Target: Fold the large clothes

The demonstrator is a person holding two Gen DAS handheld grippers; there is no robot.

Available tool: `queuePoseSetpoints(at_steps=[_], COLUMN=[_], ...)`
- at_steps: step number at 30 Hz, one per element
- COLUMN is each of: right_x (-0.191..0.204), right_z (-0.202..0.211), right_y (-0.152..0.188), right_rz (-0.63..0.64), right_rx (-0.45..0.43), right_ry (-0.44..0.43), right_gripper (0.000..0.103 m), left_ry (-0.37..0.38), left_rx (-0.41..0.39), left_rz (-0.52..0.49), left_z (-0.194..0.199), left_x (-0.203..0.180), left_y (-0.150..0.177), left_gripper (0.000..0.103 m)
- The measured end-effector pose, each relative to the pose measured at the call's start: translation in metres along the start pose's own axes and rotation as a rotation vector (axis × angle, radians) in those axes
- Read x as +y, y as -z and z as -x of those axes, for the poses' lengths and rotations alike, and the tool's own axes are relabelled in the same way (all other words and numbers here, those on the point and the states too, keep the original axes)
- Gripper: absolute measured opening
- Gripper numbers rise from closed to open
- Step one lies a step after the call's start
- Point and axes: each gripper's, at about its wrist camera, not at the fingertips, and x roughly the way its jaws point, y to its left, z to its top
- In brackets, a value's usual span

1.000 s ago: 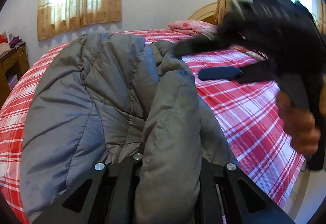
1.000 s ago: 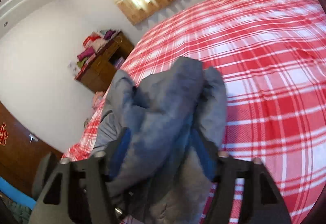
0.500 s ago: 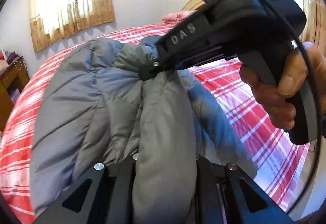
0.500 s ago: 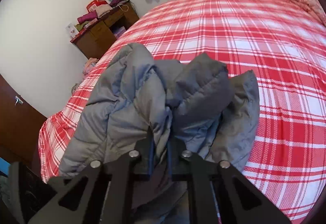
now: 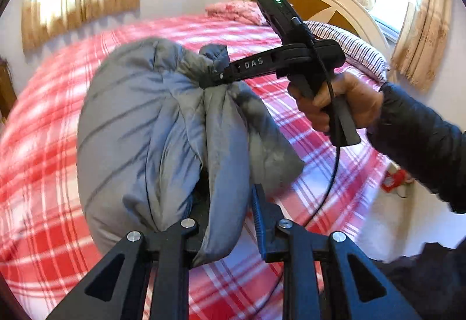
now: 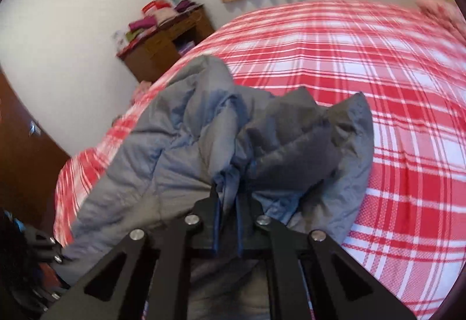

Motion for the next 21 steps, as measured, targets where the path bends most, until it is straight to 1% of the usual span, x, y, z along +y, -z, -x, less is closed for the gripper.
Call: queuePoseSetpoints(at_steps=[1, 2, 5, 7, 9, 11, 13, 14, 15, 16, 17, 18, 20, 21], right_x=[-0.003, -0.004, -0.003, -0.004, -0.005, -0.008, -0.015, -0.020, -0.023, -0.026, -0.029, -0.031, -0.036, -0.038], right_z=[-0.001, -0.001, 0.001, 0.004, 0.012, 0.014, 0.013, 0.012, 0.011, 0.010, 0.009, 0.008, 0.003, 0.001], right_y=[0.000, 0.000, -0.006, -0.015, -0.027, -0.035, -0.042, -0.043, -0.044, -0.043, -0.042, -0.041, -0.037, -0.037], right_rz=[-0.018, -0.023, -0.027, -0.045, -0.032, -0.017, -0.015, -0.022, -0.032, -0.040, -0.049, -0.054, -0.056, -0.054], right_rx=[-0.003, -0.013, -0.062, -0.088, -0.120, -0.127, -0.124, -0.123, -0.124, -0.125, -0.125, -0.122, -0.107, -0.103], right_ry=[-0.012, -0.016, 0.014, 0.009, 0.022, 0.040, 0.053, 0.043, 0.021, 0.003, -0.012, -0.019, -0.024, -0.025], right_gripper=[0.008, 0.008, 0.008, 0.008, 0.008, 0.008, 0.008, 0.008, 0.008, 0.008, 0.008, 0.008, 0.008, 0.008], left_ry=[-0.014, -0.044, -0.088, -0.082, -0.080, -0.086, -0.075, -0.055, -0.038, -0.033, -0.025, -0.020, -0.017, -0.004], left_rx=[0.013, 0.021, -0.012, -0.035, -0.067, -0.111, -0.153, -0.184, -0.217, -0.230, -0.240, -0.240, -0.224, -0.227], left_rz=[-0.009, -0.032, -0.043, -0.034, -0.032, -0.024, -0.003, 0.004, 0.013, 0.023, 0.039, 0.060, 0.102, 0.138], left_z=[-0.001, -0.002, -0.013, -0.023, -0.035, -0.043, -0.044, -0.046, -0.048, -0.049, -0.052, -0.055, -0.055, -0.051], left_x=[0.000, -0.003, -0.016, -0.023, -0.033, -0.041, -0.042, -0.043, -0.044, -0.042, -0.040, -0.035, -0.024, -0.017], left_y=[0.000, 0.000, -0.005, -0.012, -0.025, -0.039, -0.048, -0.053, -0.057, -0.060, -0.062, -0.062, -0.059, -0.057], left_gripper=[0.022, 0.022, 0.022, 0.022, 0.023, 0.023, 0.024, 0.026, 0.035, 0.040, 0.051, 0.056, 0.057, 0.057])
